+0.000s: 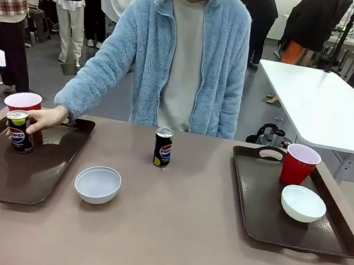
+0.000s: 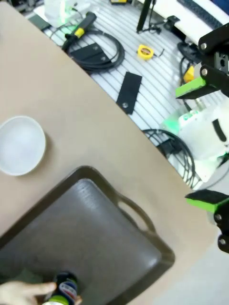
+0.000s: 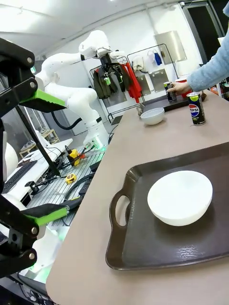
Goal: Prepare tableware on both trays.
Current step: Pick up a Picnic Bowl from the table and place it on a Handle tray.
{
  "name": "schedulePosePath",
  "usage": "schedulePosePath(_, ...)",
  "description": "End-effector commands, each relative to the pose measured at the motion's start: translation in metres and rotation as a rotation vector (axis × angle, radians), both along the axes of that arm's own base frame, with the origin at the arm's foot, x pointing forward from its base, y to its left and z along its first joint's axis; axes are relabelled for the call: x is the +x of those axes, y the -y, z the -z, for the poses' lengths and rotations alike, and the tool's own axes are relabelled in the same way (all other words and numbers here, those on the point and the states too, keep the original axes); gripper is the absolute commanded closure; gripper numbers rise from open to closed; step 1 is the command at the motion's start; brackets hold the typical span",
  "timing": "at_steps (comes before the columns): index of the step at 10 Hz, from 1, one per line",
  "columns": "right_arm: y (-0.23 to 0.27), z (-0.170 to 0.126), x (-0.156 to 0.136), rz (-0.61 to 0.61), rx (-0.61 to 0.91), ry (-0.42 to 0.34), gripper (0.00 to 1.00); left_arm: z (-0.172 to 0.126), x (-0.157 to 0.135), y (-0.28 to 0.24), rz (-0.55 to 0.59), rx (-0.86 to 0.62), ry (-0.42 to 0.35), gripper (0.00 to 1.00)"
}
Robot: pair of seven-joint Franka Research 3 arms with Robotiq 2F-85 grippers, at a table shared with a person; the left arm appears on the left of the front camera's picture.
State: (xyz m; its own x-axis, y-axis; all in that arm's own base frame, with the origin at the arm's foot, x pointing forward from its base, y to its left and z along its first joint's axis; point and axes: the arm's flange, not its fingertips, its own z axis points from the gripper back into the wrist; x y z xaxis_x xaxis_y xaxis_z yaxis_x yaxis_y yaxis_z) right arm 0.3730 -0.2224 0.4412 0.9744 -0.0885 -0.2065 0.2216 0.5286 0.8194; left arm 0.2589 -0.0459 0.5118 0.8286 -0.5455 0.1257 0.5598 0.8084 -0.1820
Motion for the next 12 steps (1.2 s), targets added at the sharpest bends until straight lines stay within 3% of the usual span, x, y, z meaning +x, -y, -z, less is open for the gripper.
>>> schedulePosePath(1,-0.001,0.001,-0.001,0.005,0.005,0.006,0.0,0.005,0.017,0.001,-0.033,-0.015,0.003,0.0)
schedulePosePath(2,-0.001,0.001,-0.001,0.005,0.005,0.006,0.0,0.007,0.021,0.004,-0.042,-0.018,-0.002,0.0)
schedulePosePath(7,-0.001,0.001,-0.001,0.005,0.005,0.006,0.0,0.046,0.1,0.073,-0.242,0.015,0.048,0.0)
schedulePosePath(12,-0.001,0.001,-0.001,0.005,0.005,0.006,0.0,0.107,0.126,0.122,-0.305,0.047,0.064,0.0)
